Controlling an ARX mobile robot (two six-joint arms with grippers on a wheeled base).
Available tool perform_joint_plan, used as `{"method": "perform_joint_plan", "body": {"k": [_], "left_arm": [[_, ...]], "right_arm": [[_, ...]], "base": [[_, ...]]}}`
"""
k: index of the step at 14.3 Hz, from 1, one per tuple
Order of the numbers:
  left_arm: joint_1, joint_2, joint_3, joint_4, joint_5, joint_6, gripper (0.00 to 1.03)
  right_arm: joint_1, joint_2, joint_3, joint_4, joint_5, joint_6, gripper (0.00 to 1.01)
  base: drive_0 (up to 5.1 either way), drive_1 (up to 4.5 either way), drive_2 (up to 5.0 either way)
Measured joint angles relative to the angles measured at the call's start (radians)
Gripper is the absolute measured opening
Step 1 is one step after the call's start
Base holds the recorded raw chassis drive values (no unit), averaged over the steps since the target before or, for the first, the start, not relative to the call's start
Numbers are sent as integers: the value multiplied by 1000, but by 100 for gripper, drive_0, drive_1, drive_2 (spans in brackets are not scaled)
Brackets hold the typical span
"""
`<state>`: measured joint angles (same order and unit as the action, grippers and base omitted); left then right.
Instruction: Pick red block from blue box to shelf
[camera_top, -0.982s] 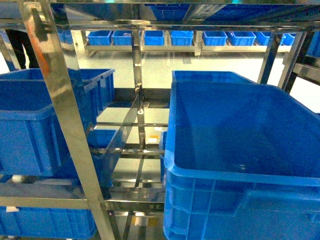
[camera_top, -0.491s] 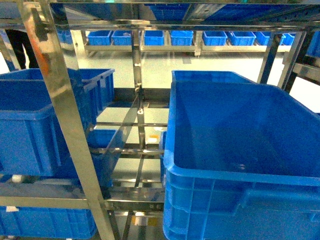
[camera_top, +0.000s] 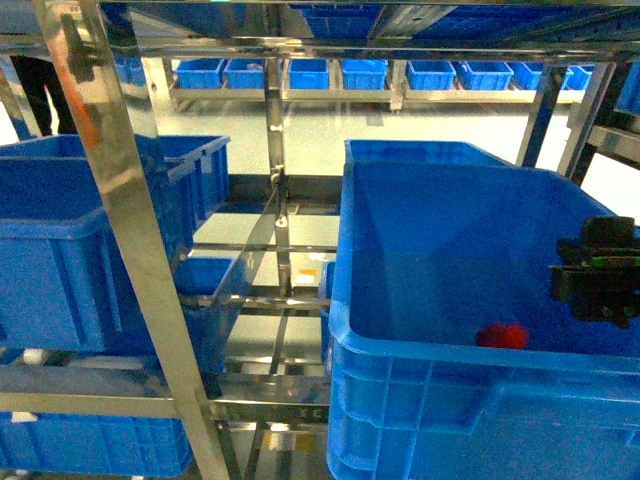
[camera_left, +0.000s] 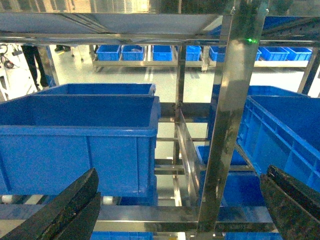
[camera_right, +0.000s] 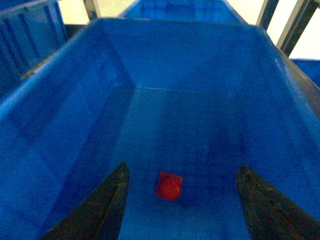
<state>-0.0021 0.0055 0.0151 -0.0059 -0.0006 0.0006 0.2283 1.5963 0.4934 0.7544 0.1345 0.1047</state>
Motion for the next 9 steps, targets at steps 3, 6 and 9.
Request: {"method": "perform_joint_plan", "body": {"k": [3, 6, 9], "left_arm": [[0, 0, 0, 2, 0, 0, 98], [0, 0, 0, 2, -1, 0, 98], [0, 0, 0, 2, 0, 0, 98]], "right_arm": [[89, -340, -175, 8, 90, -18, 87], [59, -499, -406, 222, 153, -77, 61], [2, -621, -443, 141, 99, -89, 37]], "base": [[0, 0, 0], [0, 0, 0], [0, 0, 0]]}}
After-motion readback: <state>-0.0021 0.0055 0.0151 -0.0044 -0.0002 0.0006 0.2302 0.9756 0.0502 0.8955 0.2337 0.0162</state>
